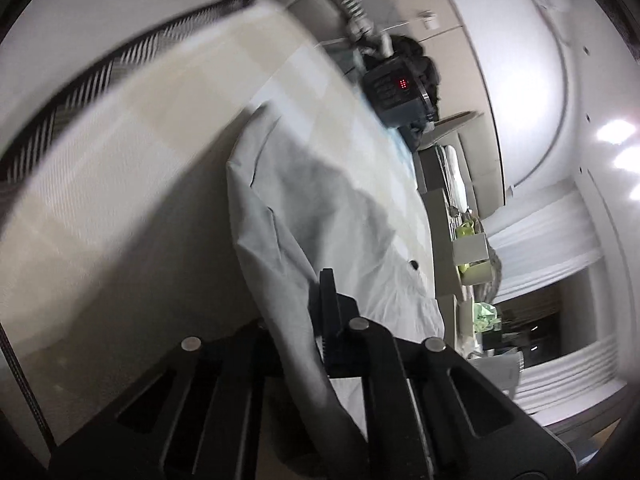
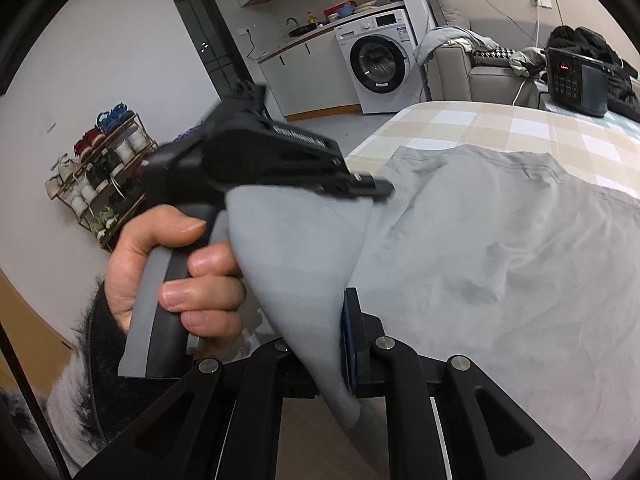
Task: Fold small clothes
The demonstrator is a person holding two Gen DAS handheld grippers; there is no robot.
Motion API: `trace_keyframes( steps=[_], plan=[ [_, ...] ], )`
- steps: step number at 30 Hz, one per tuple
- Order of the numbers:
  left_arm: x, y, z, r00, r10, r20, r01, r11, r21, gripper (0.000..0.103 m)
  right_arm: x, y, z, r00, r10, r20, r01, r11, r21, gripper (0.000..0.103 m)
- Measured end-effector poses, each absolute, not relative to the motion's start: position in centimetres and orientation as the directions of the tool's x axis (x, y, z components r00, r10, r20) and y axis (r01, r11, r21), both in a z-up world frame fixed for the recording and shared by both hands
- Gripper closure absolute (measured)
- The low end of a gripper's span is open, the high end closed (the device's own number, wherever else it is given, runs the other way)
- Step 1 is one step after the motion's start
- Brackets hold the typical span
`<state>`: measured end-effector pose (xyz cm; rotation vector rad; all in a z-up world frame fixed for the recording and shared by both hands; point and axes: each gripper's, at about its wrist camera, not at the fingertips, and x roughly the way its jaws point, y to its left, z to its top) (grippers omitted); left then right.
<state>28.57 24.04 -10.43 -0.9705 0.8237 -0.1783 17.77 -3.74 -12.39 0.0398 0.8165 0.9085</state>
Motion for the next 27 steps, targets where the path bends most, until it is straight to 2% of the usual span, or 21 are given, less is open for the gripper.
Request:
trace_keyframes(
  steps=[5,8,14,18,21,23,25,27],
  plan=[
    [29.1,21.3,-4.4,0.724,-0.470,-0.506,-0.111,0.644,-0.757,0.102,17.5,-5.8,-11.5,0.380,0.741,-0.553,-0.656,0.638,0.403,0.093],
    [30.0,18.3,-0.9,0.718,-0.503,-0.481,-0.032,0.667,-0.744,0.102,16.9,-8.0,-10.4,0.428,0.753,-0.500,-0.635,0.644,0.426,0.093],
    [33.3,7.6,3.9,0.655,-0.587,-0.476,0.115,0.700,-0.705,0.102,15.5,-15.0,-9.1,0.560,0.735,-0.382,-0.540,0.674,0.504,0.094],
    [35.6,-2.2,5.2,0.552,-0.660,-0.510,0.224,0.707,-0.671,0.102,14.0,-20.6,-9.4,0.652,0.683,-0.329,-0.451,0.698,0.555,0.094],
    [36.4,-9.7,4.0,0.447,-0.692,-0.567,0.284,0.711,-0.643,0.102,13.0,-23.8,-10.6,0.689,0.626,-0.366,-0.366,0.736,0.570,0.094],
    [36.8,-14.9,1.9,0.331,-0.699,-0.634,0.325,0.715,-0.618,0.102,12.9,-25.4,-12.0,0.677,0.595,-0.434,-0.314,0.767,0.560,0.094],
    [36.7,-17.1,0.2,0.255,-0.691,-0.676,0.322,0.720,-0.615,0.101,12.9,-26.8,-13.1,0.674,0.563,-0.479,-0.263,0.788,0.557,0.092],
    [35.8,-16.3,-0.4,0.252,-0.707,-0.661,0.318,0.706,-0.633,0.101,13.1,-28.7,-14.6,0.653,0.535,-0.537,-0.199,0.804,0.560,0.088]
  ],
)
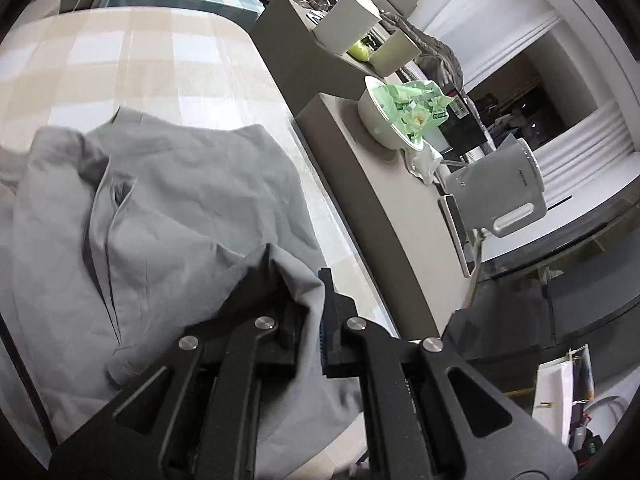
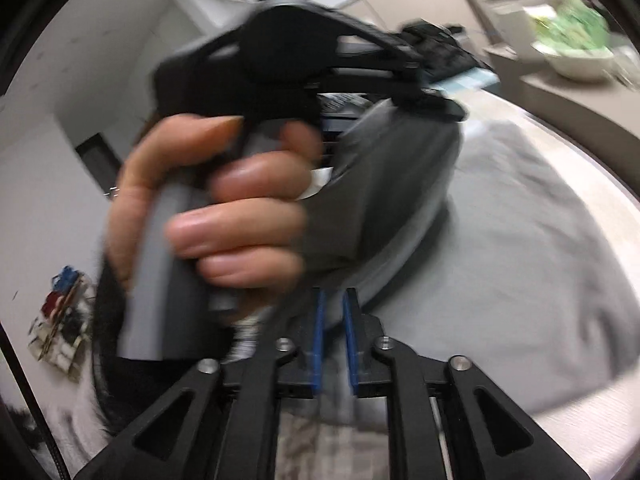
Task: Fold small clothes
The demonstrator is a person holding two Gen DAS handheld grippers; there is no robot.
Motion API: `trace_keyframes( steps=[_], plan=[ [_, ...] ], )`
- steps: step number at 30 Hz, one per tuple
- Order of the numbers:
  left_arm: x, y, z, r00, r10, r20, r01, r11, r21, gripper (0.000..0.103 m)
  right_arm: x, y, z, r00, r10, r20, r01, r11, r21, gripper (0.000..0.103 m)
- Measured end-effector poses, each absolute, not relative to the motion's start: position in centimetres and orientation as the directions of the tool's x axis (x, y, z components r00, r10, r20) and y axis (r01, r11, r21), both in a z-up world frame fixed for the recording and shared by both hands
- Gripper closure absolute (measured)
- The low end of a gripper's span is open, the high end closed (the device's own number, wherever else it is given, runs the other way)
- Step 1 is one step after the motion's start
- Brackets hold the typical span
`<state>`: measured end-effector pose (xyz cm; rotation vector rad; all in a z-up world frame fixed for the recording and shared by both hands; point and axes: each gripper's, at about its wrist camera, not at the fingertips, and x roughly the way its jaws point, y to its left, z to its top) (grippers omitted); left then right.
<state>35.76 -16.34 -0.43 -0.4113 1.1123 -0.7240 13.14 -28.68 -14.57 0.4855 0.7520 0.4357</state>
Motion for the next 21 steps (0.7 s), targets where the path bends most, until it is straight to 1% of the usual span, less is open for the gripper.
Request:
trace_keyframes(
  steps=[1,2,3,4,5,6,7,9,12,15,17,19,21],
  plan=[
    [35.1,-15.3,-0.1,0.266,-0.720,-0.641,0.323,0.693,-0.645,0.100,13.2,-29.5,-15.1,0.645,0.527,-0.553,-0.172,0.806,0.567,0.086],
    [34.3,-14.1,0.4,0.286,-0.722,-0.630,0.328,0.692,-0.643,0.091,13.5,-30.0,-15.5,0.639,0.524,-0.563,-0.154,0.804,0.574,0.084],
    [33.7,-12.9,0.9,0.309,-0.714,-0.628,0.329,0.700,-0.634,0.078,13.9,-30.4,-15.8,0.630,0.528,-0.569,-0.141,0.799,0.584,0.081],
    [32.8,-10.6,1.5,0.353,-0.694,-0.627,0.315,0.719,-0.619,0.072,14.4,-30.9,-16.0,0.622,0.536,-0.571,-0.132,0.790,0.598,0.076],
    [32.3,-8.7,1.7,0.392,-0.680,-0.620,0.300,0.731,-0.613,0.061,14.7,-31.2,-16.2,0.617,0.546,-0.567,-0.125,0.779,0.614,0.069],
    [31.8,-7.0,2.0,0.430,-0.667,-0.609,0.285,0.740,-0.609,0.050,15.1,-31.2,-16.3,0.614,0.552,-0.565,-0.120,0.772,0.624,0.065],
    [30.9,-4.8,2.3,0.468,-0.649,-0.600,0.261,0.750,-0.607,0.046,15.4,-31.4,-16.3,0.613,0.554,-0.564,-0.121,0.770,0.626,0.059],
    [29.6,-1.4,2.5,0.524,-0.608,-0.596,0.220,0.773,-0.595,0.043,15.9,-30.9,-15.9,0.613,0.554,-0.564,-0.137,0.777,0.615,0.057],
    [28.3,3.9,1.1,0.577,-0.534,-0.618,0.152,0.814,-0.560,0.043,16.9,-30.4,-15.4,0.617,0.538,-0.575,-0.143,0.795,0.590,0.057],
    [27.1,7.1,-0.9,0.570,-0.517,-0.638,0.095,0.813,-0.574,0.043,18.5,-30.5,-14.5,0.641,0.492,-0.590,-0.129,0.826,0.549,0.056],
    [26.7,8.4,-2.4,0.569,-0.513,-0.643,0.069,0.809,-0.584,0.043,19.6,-30.7,-14.3,0.645,0.439,-0.625,-0.138,0.872,0.469,0.043],
    [26.1,10.0,-4.0,0.564,-0.507,-0.652,0.041,0.806,-0.591,0.043,21.2,-30.8,-14.3,0.621,0.406,-0.671,-0.158,0.903,0.400,0.040],
    [25.6,10.9,-5.2,0.563,-0.505,-0.654,0.029,0.803,-0.595,0.043,22.6,-30.5,-14.7,0.592,0.387,-0.707,-0.186,0.919,0.347,0.040]
  ],
)
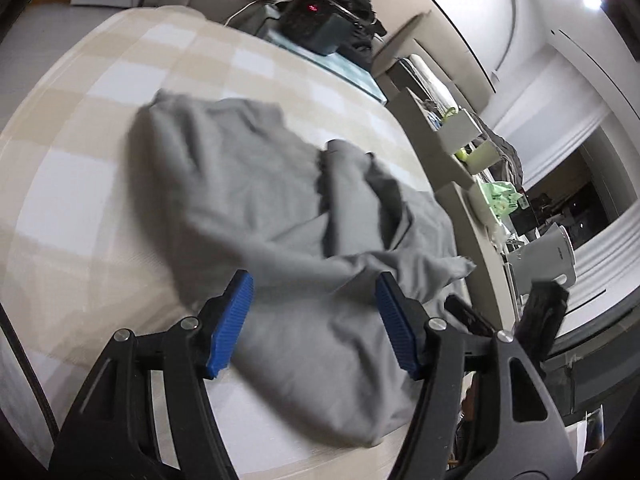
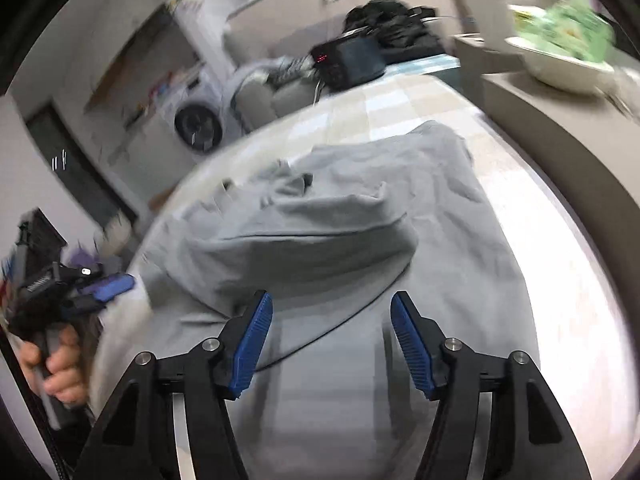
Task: Fold small clothes
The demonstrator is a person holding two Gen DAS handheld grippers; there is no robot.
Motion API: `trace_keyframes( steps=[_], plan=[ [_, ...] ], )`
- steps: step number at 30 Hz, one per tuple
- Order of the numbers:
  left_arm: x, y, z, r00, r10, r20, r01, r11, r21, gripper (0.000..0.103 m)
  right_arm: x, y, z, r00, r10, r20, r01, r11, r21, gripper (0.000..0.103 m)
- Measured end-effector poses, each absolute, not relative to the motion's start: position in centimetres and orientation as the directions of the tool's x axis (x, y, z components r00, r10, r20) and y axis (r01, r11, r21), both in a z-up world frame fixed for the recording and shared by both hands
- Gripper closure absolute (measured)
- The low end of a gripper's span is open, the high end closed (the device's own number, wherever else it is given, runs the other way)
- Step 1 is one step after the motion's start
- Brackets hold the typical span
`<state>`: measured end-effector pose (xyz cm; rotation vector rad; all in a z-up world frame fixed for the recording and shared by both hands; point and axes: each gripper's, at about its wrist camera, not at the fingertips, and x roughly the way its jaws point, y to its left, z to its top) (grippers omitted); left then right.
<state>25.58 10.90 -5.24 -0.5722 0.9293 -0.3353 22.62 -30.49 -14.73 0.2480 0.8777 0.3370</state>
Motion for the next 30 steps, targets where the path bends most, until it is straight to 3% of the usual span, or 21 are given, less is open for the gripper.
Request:
trace_keyframes(
  steps=[5,9,10,11,13,14,16,18,20,22,30],
  plan=[
    [25.4,11.3,-7.0,0.553,-0.464,-0.692,0.010,0.834,-0.552,0.043,26.3,-30.6,-16.0,0.548,0.364,-0.753,-0.224,0.931,0.287,0.035],
    [25.4,11.0,-7.2,0.560,-0.459,-0.690,0.010,0.836,-0.548,0.043,28.1,-30.6,-15.4,0.545,0.427,-0.721,-0.267,0.904,0.333,0.035],
    [25.5,10.9,-7.3,0.558,-0.461,-0.690,0.010,0.835,-0.550,0.043,28.4,-30.7,-15.2,0.550,0.442,-0.709,-0.281,0.897,0.342,0.039],
    [25.5,10.9,-7.4,0.556,-0.462,-0.691,0.009,0.835,-0.550,0.043,28.5,-30.6,-14.8,0.549,0.459,-0.698,-0.299,0.888,0.349,0.059],
    [25.6,10.7,-7.4,0.555,-0.455,-0.696,0.002,0.838,-0.546,0.043,28.9,-30.7,-14.3,0.551,0.495,-0.672,-0.325,0.869,0.374,0.085],
    [25.6,10.7,-7.3,0.555,-0.453,-0.697,0.002,0.839,-0.544,0.043,28.9,-30.8,-13.9,0.556,0.504,-0.661,-0.327,0.864,0.383,0.091],
    [25.5,10.7,-7.3,0.557,-0.451,-0.697,0.000,0.840,-0.543,0.043,28.7,-30.8,-13.0,0.556,0.526,-0.644,-0.342,0.850,0.400,0.092],
    [25.4,10.7,-7.2,0.561,-0.448,-0.696,-0.003,0.840,-0.543,0.043,28.6,-30.9,-12.7,0.557,0.501,-0.663,-0.345,0.865,0.364,0.090],
    [25.4,10.7,-7.1,0.562,-0.445,-0.697,-0.005,0.841,-0.541,0.043,28.8,-31.3,-13.1,0.532,0.475,-0.701,-0.326,0.879,0.348,0.062],
    [25.4,10.6,-7.0,0.564,-0.445,-0.696,0.000,0.842,-0.539,0.043,28.7,-32.0,-13.3,0.528,0.486,-0.696,-0.319,0.873,0.368,0.044],
    [25.8,10.4,-7.8,0.543,-0.447,-0.711,-0.007,0.844,-0.536,0.043,31.6,-31.9,-14.4,0.461,0.511,-0.726,-0.330,0.858,0.394,0.039]
  ],
)
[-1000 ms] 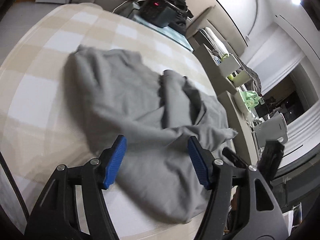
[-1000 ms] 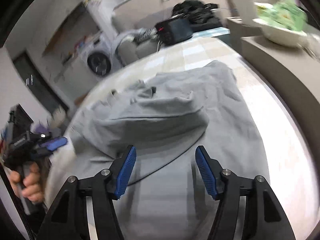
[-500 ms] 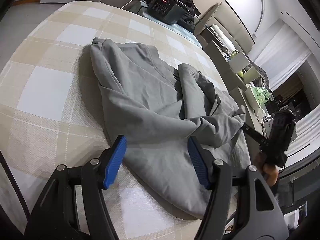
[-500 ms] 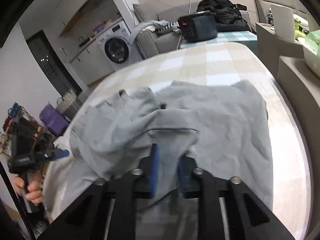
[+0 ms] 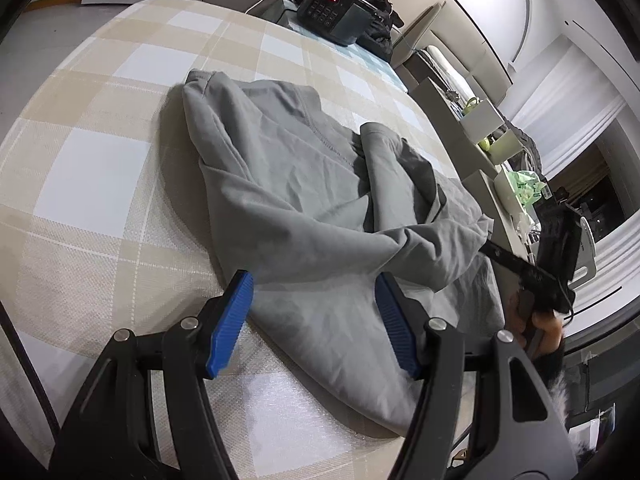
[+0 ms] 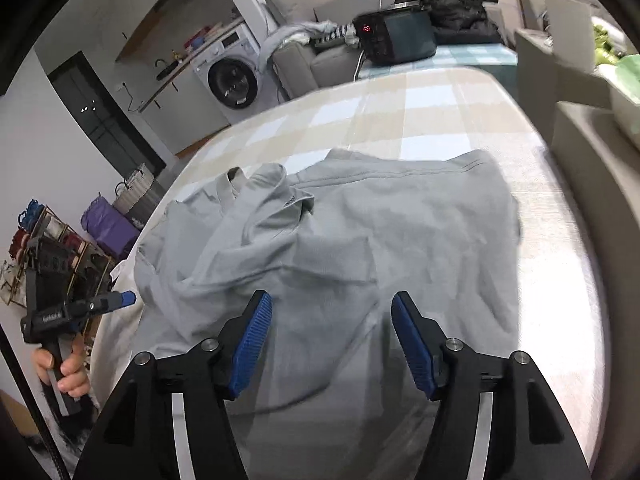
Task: Fold small clothes
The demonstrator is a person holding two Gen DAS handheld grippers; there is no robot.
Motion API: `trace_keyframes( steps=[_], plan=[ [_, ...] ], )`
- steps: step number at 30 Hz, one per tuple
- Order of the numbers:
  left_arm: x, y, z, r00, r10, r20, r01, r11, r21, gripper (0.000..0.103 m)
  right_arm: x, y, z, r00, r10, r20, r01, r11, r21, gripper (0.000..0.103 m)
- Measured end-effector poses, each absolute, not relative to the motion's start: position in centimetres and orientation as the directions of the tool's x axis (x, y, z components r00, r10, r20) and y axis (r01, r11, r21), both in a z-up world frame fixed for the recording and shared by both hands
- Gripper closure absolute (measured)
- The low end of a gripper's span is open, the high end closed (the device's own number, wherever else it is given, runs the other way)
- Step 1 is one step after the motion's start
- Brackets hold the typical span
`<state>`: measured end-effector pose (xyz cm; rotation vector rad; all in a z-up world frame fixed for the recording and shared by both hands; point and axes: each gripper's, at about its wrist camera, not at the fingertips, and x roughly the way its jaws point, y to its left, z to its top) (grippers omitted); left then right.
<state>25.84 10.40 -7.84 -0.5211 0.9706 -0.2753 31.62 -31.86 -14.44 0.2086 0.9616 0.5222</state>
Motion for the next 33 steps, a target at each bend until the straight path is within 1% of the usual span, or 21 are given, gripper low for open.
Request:
trace_keyframes(
  steps=[1,2,3,4,5,9,10,12,13,14,15,16,19,20,23,28,30,32,33],
  plan=[
    [25.9,10.5,-8.0,0.543,-0.445,-0.712,-0.011,0.844,-0.536,0.043,32.2,-31.6,-14.7,0.458,0.519,-0.722,-0.328,0.853,0.406,0.045],
    [25.9,10.5,-8.0,0.542,-0.445,-0.713,-0.014,0.844,-0.537,0.043,32.4,-31.4,-14.7,0.450,0.537,-0.714,-0.333,0.842,0.424,0.073],
    [25.9,10.6,-8.1,0.543,-0.444,-0.713,-0.016,0.843,-0.537,0.043,32.5,-31.1,-14.6,0.439,0.551,-0.710,-0.338,0.833,0.437,0.087],
    [25.9,10.8,-8.1,0.545,-0.442,-0.713,-0.021,0.842,-0.538,0.043,32.4,-30.7,-14.3,0.445,0.541,-0.714,-0.340,0.839,0.425,0.094],
    [25.9,11.0,-8.1,0.547,-0.440,-0.712,-0.025,0.841,-0.540,0.043,31.7,-30.5,-13.3,0.471,0.540,-0.698,-0.356,0.840,0.410,0.096],
    [25.8,11.7,-7.9,0.558,-0.435,-0.706,-0.040,0.836,-0.547,0.043,26.9,-32.3,-7.8,0.597,0.553,-0.581,-0.379,0.833,0.404,0.097],
    [25.7,11.8,-7.7,0.562,-0.433,-0.705,-0.041,0.836,-0.547,0.043,24.5,-33.7,-6.1,0.643,0.545,-0.538,-0.370,0.836,0.405,0.097],
    [25.6,11.9,-7.6,0.568,-0.431,-0.701,-0.039,0.837,-0.546,0.043,20.4,-36.0,-4.8,0.705,0.506,-0.497,-0.334,0.855,0.397,0.097],
    [25.6,11.9,-7.5,0.569,-0.429,-0.701,-0.039,0.838,-0.544,0.043,19.0,-36.8,-4.8,0.721,0.486,-0.494,-0.316,0.865,0.389,0.097],
    [25.6,11.9,-7.4,0.570,-0.428,-0.701,-0.039,0.839,-0.543,0.043,16.9,-38.0,-5.3,0.747,0.435,-0.503,-0.274,0.891,0.363,0.097],
    [25.6,11.8,-7.4,0.570,-0.428,-0.702,-0.039,0.839,-0.543,0.043,15.7,-38.8,-6.1,0.763,0.382,-0.521,-0.228,0.914,0.337,0.097],
    [25.7,11.6,-7.5,0.567,-0.428,-0.704,-0.038,0.840,-0.541,0.043,14.4,-40.2,-7.9,0.764,0.324,-0.558,-0.155,0.932,0.329,0.096],
    [25.7,10.9,-7.7,0.556,-0.425,-0.714,-0.036,0.846,-0.532,0.043,13.5,-42.6,-12.5,0.703,0.301,-0.644,-0.043,0.922,0.384,0.096],
    [25.6,10.6,-7.7,0.554,-0.423,-0.717,-0.036,0.848,-0.528,0.043,13.1,-43.1,-13.7,0.691,0.299,-0.658,-0.025,0.919,0.393,0.095],
    [25.2,9.8,-7.5,0.556,-0.426,-0.713,-0.020,0.851,-0.524,0.043,12.4,-44.0,-14.7,0.691,0.343,-0.637,-0.023,0.890,0.455,0.095],
    [24.6,8.8,-7.7,0.548,-0.427,-0.719,-0.014,0.855,-0.518,0.043,12.4,-43.7,-13.0,0.692,0.412,-0.593,-0.091,0.864,0.495,0.095],
    [24.6,8.8,-7.9,0.544,-0.427,-0.722,-0.019,0.854,-0.520,0.043,12.3,-43.5,-12.5,0.683,0.444,-0.581,-0.089,0.839,0.537,0.095],
    [24.5,8.7,-8.0,0.535,-0.423,-0.731,-0.025,0.857,-0.515,0.043,11.9,-42.9,-12.5,0.670,0.465,-0.579,-0.076,0.818,0.570,0.095],
    [24.3,8.5,-7.9,0.534,-0.425,-0.731,-0.019,0.858,-0.513,0.043,11.7,-42.7,-12.5,0.665,0.456,-0.591,-0.066,0.825,0.562,0.095]
  ],
)
